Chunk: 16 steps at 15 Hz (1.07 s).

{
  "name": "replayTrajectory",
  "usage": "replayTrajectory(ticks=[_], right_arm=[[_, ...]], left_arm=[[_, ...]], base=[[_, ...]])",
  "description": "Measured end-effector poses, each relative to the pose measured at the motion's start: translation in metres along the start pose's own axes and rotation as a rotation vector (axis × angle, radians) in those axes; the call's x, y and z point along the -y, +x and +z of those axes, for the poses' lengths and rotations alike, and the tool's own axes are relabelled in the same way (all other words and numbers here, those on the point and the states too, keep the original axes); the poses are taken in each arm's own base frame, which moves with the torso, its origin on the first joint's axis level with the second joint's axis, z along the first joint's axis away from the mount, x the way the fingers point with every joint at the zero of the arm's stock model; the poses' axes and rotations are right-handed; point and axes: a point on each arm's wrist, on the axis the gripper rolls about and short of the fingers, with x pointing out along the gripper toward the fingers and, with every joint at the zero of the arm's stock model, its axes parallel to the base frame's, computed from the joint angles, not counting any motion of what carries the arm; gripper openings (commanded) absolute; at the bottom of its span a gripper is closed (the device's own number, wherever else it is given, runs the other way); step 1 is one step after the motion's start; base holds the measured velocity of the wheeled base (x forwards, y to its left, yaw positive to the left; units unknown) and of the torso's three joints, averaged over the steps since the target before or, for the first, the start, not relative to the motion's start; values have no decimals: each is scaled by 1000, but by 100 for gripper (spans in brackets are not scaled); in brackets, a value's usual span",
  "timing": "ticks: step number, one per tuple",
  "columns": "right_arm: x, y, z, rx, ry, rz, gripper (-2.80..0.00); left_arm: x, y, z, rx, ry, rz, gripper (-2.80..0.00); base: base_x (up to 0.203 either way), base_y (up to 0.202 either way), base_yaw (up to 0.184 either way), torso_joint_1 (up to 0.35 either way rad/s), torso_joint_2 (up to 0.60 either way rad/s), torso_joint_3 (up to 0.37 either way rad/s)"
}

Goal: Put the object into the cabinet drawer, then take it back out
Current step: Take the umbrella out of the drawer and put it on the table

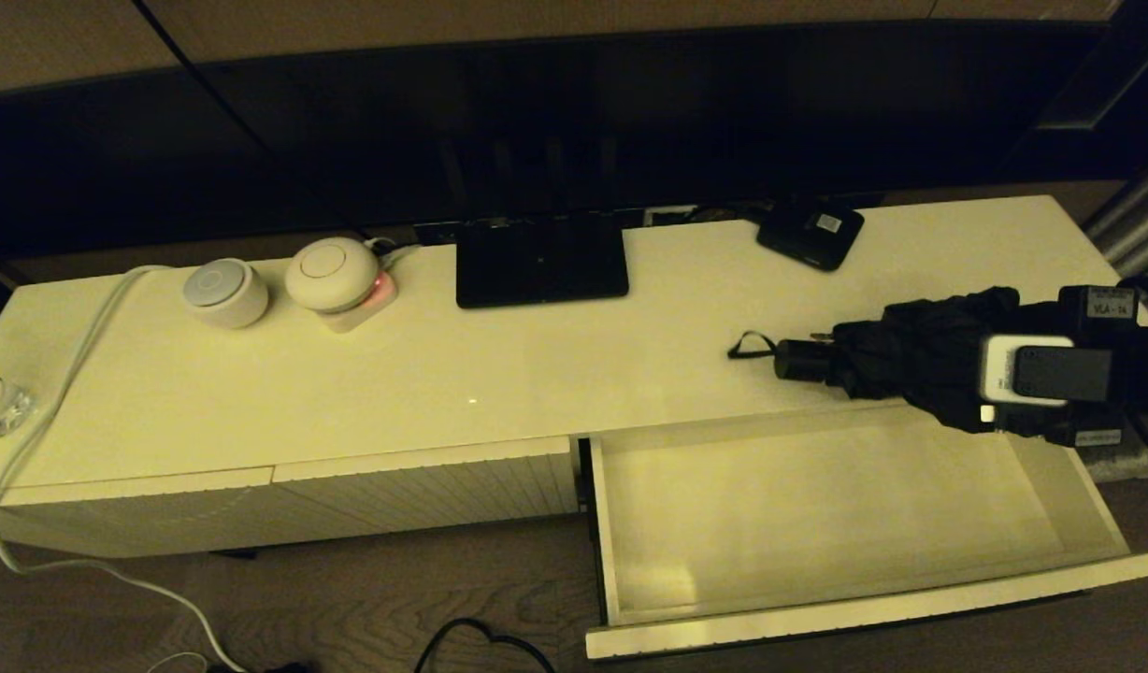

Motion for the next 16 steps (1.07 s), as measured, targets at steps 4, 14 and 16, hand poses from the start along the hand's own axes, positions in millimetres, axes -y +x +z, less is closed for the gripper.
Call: replayTrajectory(ticks=[4,14,16], right_arm=[[12,18,0,14,-9,-95,-280],[17,77,15,82,-75,-193,-280],[17,77,16,84,-76,-191,-280]], left_arm=[[0,0,0,0,0,1,-280],[0,0,0,0,0,0,-280],[0,0,0,0,0,1,-280]], base=[[0,0,0,0,0,0],[0,0,0,0,0,0],[0,0,0,0,0,0]])
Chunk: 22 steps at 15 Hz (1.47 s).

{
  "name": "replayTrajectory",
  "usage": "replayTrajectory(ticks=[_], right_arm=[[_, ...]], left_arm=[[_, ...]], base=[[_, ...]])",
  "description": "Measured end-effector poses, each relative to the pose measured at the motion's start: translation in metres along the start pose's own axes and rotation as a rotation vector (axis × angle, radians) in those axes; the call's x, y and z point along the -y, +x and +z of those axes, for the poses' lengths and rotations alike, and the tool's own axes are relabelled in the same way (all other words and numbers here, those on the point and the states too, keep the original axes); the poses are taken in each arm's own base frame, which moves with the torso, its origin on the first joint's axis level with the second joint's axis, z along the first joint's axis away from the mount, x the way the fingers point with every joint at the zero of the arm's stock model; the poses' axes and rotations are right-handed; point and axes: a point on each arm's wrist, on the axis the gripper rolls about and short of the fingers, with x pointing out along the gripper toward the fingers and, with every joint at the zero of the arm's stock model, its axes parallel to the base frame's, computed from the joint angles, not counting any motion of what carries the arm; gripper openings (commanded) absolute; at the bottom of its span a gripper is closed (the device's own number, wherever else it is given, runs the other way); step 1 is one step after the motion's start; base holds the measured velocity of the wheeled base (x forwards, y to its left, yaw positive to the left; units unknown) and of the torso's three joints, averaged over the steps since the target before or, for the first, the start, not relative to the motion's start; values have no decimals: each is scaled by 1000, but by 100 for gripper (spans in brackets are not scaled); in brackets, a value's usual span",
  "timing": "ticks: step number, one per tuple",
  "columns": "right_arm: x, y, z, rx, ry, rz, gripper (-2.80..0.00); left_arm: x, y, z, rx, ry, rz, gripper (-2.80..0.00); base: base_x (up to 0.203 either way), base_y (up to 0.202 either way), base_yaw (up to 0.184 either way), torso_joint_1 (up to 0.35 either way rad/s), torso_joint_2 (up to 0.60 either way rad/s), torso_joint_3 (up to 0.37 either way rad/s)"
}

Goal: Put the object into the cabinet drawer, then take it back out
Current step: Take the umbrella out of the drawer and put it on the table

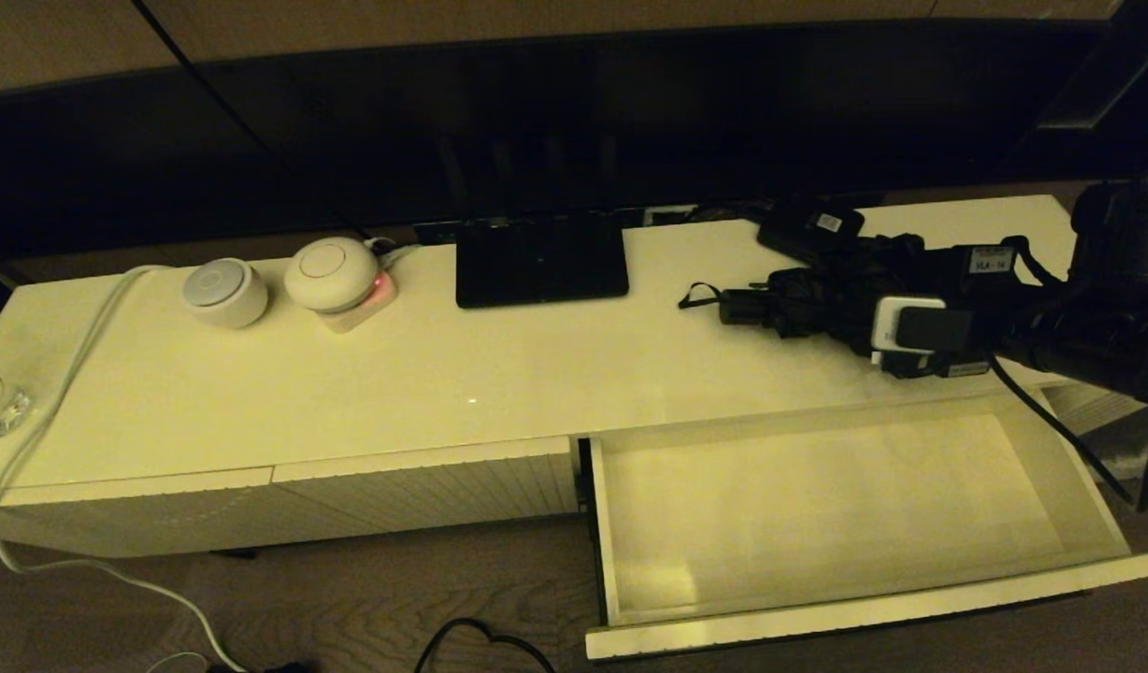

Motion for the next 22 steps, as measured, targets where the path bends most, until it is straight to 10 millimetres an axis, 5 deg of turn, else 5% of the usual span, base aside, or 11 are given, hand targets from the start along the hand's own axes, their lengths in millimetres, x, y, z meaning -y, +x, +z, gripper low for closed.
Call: replayTrajectory(ticks=[7,8,15,20,21,22], right_arm=[[3,0,1,-2,-3,-19,-280],[4,0,1,-4,-3,-21,0],[5,-4,2,-1,-9,-28,0],[18,-58,5,-9,-9,-90,0],[12,-72,5,-15,-7,-82,-280],[3,-85,5,-20,0,-63,-280]], left_arm=[[0,0,0,0,0,0,-280],[0,0,0,0,0,0,-280],[0,0,0,0,0,0,-280],[0,0,0,0,0,-1,-280],[0,0,0,0,0,0,-280],[0,0,0,0,0,0,-280]], base=[[0,0,0,0,0,0],[0,0,0,0,0,0],[0,0,0,0,0,0],[0,0,0,0,0,0],[0,0,0,0,0,0],[0,0,0,0,0,0]])
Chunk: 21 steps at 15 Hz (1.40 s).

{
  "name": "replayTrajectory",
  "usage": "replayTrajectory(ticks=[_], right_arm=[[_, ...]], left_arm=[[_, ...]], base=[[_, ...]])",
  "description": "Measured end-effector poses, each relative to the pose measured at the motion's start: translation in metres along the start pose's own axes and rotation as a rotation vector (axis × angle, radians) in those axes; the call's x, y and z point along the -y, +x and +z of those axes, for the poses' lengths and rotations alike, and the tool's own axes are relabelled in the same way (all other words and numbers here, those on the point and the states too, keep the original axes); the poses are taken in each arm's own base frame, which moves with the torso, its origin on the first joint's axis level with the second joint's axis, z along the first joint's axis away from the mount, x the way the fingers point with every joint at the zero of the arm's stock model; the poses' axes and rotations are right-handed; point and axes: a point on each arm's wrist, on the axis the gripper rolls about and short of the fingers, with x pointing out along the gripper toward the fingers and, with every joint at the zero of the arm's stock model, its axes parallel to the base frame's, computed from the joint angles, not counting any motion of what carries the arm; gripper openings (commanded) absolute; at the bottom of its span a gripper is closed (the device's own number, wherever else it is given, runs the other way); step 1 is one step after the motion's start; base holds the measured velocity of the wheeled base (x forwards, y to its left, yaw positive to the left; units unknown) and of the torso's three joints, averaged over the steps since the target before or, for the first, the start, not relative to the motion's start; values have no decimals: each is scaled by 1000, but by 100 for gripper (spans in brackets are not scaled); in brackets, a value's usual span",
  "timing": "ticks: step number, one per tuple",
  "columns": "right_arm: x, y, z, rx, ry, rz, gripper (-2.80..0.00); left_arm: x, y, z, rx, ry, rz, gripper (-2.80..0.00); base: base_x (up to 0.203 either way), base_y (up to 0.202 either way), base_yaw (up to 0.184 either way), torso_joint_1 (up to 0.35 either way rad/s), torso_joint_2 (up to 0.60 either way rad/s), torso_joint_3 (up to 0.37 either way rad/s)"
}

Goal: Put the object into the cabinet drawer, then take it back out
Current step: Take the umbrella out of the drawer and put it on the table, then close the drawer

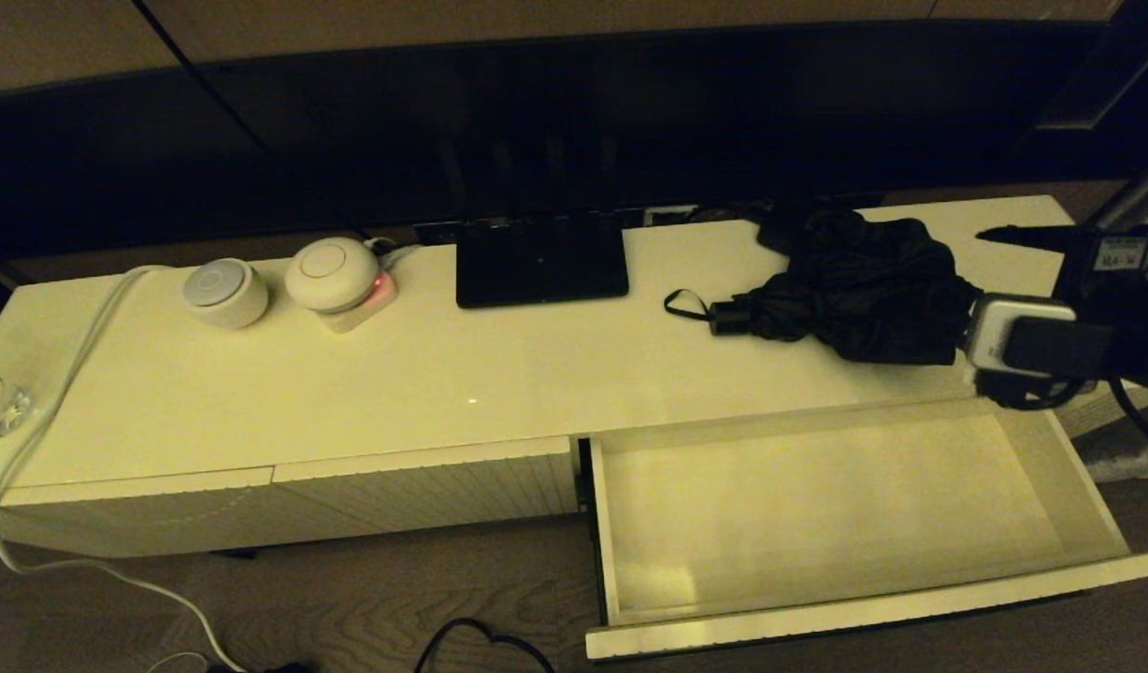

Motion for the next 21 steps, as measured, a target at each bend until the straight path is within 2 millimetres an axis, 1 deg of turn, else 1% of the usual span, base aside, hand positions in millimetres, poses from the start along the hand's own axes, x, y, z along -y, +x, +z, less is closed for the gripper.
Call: replayTrajectory(ticks=[3,5,9,12,16,19,21], right_arm=[[-24,-32,0,-2,15,61,-280],[-45,-45,2,37,25,171,-280],[-97,-62,5,153,61,463,-280],[-129,-71,9,209,84,631,-280],[-156,-76,9,287,132,765,-280],[-169,-80,8,288,154,829,-280],[-174,-78,7,280,152,852,-280]], left_arm=[[0,0,0,0,0,0,-280],[0,0,0,0,0,0,-280],[0,0,0,0,0,0,-280],[0,0,0,0,1,0,-280],[0,0,0,0,0,0,-280],[0,0,0,0,0,0,-280],[0,0,0,0,0,0,-280]], base=[[0,0,0,0,0,0],[0,0,0,0,0,0],[0,0,0,0,0,0],[0,0,0,0,0,0],[0,0,0,0,0,0],[0,0,0,0,0,0],[0,0,0,0,0,0]])
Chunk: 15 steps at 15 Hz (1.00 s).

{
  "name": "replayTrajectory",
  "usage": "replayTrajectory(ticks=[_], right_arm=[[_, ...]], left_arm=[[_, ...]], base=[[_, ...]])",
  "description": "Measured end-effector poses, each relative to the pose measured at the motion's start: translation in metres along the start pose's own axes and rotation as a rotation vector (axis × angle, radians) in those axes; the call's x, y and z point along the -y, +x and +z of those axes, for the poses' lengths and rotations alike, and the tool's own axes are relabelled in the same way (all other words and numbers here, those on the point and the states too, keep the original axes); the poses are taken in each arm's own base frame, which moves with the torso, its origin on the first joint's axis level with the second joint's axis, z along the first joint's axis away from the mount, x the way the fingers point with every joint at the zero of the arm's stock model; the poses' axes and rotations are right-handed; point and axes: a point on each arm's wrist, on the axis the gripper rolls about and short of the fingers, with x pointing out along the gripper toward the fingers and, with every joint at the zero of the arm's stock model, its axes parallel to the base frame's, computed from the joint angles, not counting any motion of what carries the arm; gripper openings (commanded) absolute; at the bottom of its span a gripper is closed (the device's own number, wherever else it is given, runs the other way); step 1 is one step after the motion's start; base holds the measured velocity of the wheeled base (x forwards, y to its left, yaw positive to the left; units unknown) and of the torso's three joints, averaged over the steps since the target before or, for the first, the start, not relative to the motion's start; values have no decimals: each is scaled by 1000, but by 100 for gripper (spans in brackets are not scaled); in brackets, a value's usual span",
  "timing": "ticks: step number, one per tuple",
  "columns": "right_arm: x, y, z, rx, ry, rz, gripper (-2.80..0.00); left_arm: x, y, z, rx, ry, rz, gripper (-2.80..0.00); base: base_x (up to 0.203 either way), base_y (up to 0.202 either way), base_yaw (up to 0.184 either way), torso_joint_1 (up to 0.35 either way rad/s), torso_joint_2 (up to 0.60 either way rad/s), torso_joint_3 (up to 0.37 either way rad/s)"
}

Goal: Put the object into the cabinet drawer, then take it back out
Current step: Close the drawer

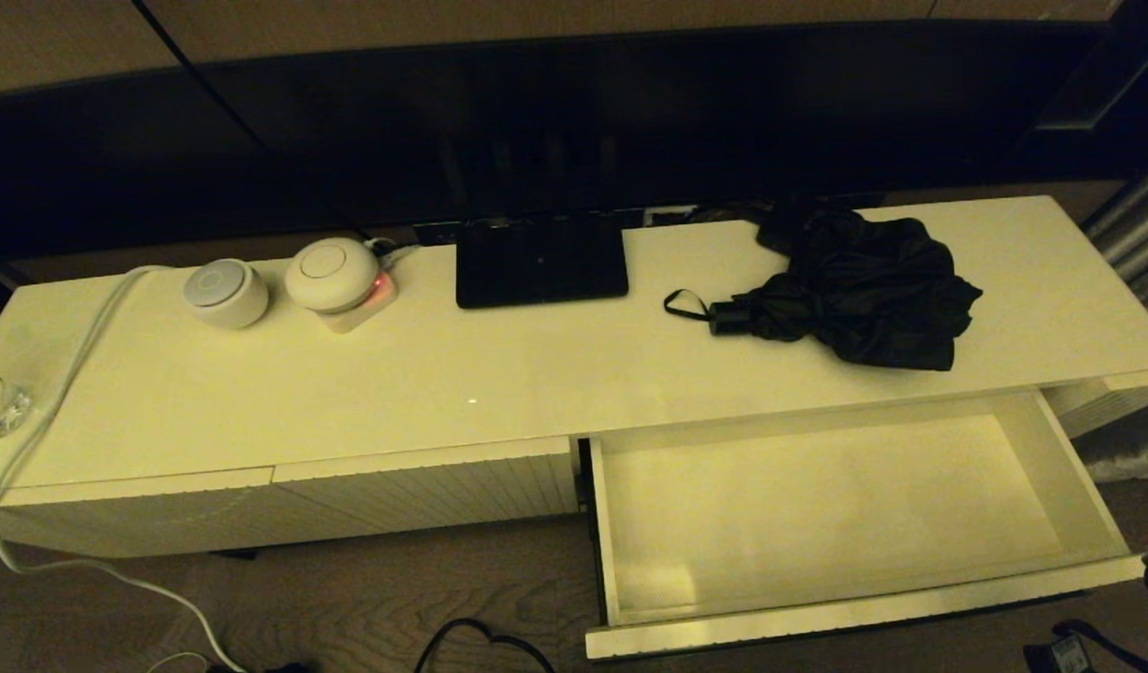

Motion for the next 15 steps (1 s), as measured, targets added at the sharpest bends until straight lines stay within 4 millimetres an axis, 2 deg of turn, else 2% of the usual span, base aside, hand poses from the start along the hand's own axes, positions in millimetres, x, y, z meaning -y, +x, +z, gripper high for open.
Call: replayTrajectory(ticks=[6,12,15], right_arm=[[17,14,-12,-190,13,-55,-280],[33,30,-23,-217,17,-110,-280],[43,34,-25,-213,24,-195,-280]], left_arm=[[0,0,0,0,0,0,-280],[0,0,0,0,0,0,-280],[0,0,0,0,0,0,-280]], base=[[0,0,0,0,0,0],[0,0,0,0,0,0],[0,0,0,0,0,0]])
